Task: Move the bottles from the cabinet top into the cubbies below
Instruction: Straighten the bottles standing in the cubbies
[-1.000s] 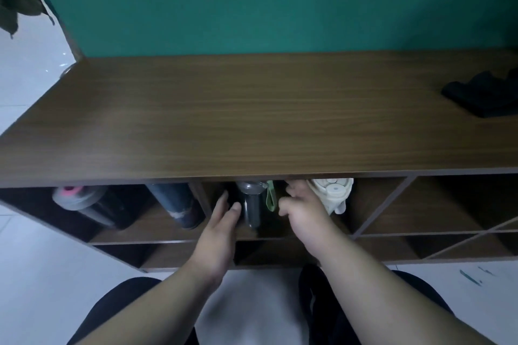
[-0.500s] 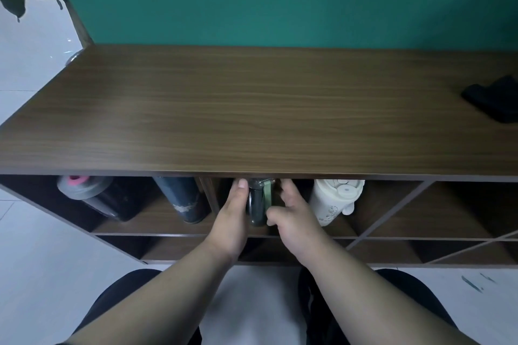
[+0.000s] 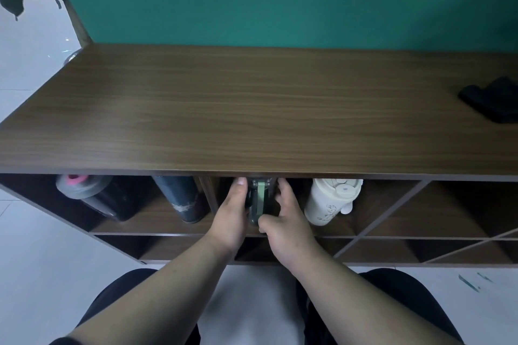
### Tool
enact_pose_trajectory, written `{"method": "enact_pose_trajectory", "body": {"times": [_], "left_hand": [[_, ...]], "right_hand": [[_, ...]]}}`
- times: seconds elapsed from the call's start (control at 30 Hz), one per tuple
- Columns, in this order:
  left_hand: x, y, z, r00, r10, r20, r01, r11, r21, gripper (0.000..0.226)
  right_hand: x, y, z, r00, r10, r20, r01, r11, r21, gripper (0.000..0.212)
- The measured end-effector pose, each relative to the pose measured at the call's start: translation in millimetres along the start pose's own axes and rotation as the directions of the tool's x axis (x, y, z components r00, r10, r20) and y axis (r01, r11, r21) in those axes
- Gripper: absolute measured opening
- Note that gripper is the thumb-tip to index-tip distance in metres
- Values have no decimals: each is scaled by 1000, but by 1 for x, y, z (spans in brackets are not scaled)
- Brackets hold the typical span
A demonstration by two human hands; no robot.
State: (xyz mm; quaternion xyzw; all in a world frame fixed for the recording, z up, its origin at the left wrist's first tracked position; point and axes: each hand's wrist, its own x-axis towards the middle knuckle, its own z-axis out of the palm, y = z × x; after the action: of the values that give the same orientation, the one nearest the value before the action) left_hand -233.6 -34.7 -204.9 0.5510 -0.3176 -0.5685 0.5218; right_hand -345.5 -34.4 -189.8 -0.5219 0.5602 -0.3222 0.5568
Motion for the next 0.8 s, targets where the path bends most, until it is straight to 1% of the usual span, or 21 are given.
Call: {"method": "enact_pose_trajectory", "body": {"times": [0.03,0.13,0.3,0.37,0.47,0.53,0.57,0.6,0.63,0.67,0.7,0.73,0.77,0.8], "left_hand": [[0,0,0,1000,-2,-5,2,1000,1,42],[0,1,0,1000,-3,-13,3,1000,-11,43],[-3,3,2,1000,-15,-10,15,1000,-2,44],[-3,4,2,999,-35,-18,35,999,-4,44],[-6,4,0,997,-75,-20,75,997,-15,43],[-12,1,-6,994,-104,-31,105,994,13,39],[-19,1,-10,991,-127,-44,128,991,29,39],[-24,-3,-16,989,-143,-48,146,988,60,46],[-32,-2,-20,985,-170,-41,173,980,94,65],[-40,-3,-26,977,-213,-16,214,971,111,81],[-48,-2,-32,968,-250,20,246,962,114,82],[-52,0,-40,958,-286,26,281,951,129,66],[-57,0,-48,956,-293,27,286,947,148,43],[-60,0,-58,955,-297,4,292,941,172,28]], "right_hand": [[0,0,1,1000,3,-5,-3,1000,-4,80],[-2,-3,0,1000,15,-6,-15,1000,-5,74],[-5,-7,1,1000,26,-14,-27,999,-26,74],[-6,-8,0,999,31,-13,-31,999,-37,78],[-8,-12,-3,999,52,10,-51,998,-36,76],[-12,-16,-5,992,126,0,-126,989,-80,81],[-15,-15,-7,983,182,4,-180,976,-120,77],[-20,-16,-8,969,245,35,-235,954,-184,63],[-28,-18,-8,941,328,89,-294,916,-273,48],[-35,-20,-7,899,403,171,-322,872,-368,44],[-41,-19,-3,858,451,244,-316,840,-442,48],[-45,-18,3,834,466,296,-290,826,-484,56],[-46,-15,11,826,461,326,-259,822,-507,62],[-40,-1,20,836,433,338,-220,828,-517,62]]}}
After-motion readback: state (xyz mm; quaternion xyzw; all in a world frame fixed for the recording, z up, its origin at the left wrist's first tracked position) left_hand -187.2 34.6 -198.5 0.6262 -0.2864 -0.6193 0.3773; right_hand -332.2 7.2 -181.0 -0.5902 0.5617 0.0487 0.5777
